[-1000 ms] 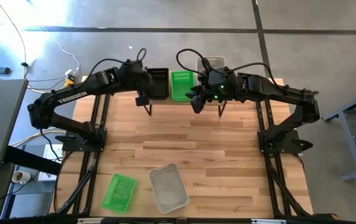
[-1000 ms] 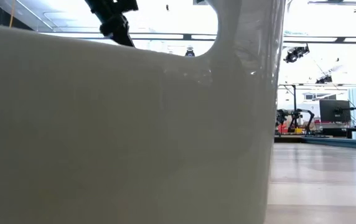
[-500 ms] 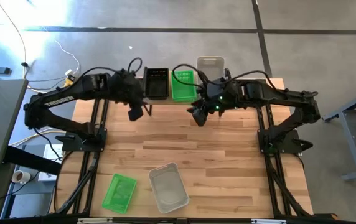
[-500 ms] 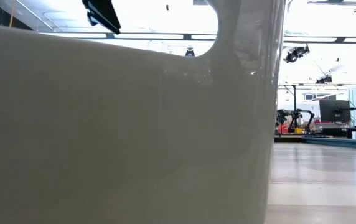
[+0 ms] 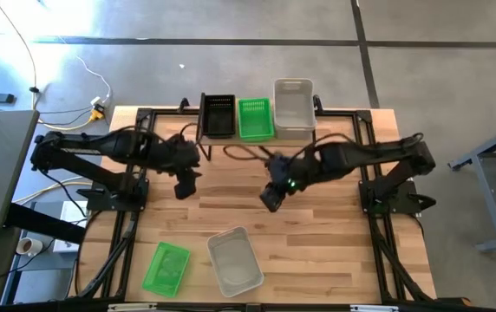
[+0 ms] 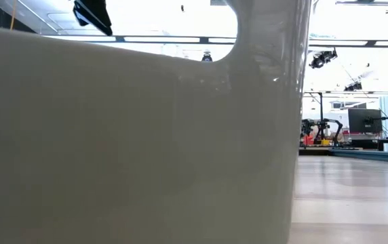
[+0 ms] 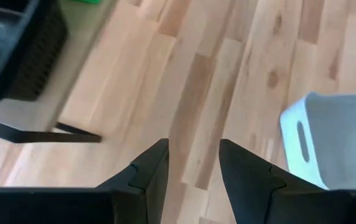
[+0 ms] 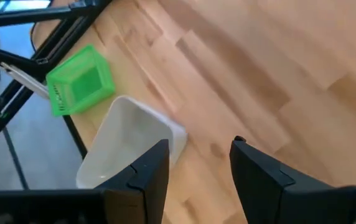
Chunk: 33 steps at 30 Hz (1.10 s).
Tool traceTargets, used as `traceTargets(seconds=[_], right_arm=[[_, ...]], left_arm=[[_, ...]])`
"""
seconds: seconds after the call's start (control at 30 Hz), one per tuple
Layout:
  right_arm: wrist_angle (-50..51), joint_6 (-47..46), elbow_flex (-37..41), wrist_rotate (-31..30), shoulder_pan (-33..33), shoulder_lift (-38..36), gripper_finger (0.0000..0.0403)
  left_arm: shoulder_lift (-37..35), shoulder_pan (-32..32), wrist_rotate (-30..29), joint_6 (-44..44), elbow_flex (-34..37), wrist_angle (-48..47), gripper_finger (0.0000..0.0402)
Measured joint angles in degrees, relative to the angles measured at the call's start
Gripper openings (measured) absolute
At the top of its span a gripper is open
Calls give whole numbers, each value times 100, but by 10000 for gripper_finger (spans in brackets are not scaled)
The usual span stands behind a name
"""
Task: Stack baskets on shelf by color
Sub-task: Stack the gray bin on top of the stacked gray bins on the shelf
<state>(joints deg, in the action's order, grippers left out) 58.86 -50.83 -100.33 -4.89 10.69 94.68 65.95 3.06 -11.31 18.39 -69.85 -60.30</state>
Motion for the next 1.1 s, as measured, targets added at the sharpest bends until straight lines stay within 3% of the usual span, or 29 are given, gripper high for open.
traceTargets(seconds=[0.5, 1.1], right_arm=[[-528, -1656, -2, -79, 760, 1227, 154], [-1221, -2125, -4, 87, 1271, 2402, 154]], left_arm=[[0, -1409, -156, 1134, 36, -603, 131], [2, -1874, -399, 1165, 38, -648, 131]])
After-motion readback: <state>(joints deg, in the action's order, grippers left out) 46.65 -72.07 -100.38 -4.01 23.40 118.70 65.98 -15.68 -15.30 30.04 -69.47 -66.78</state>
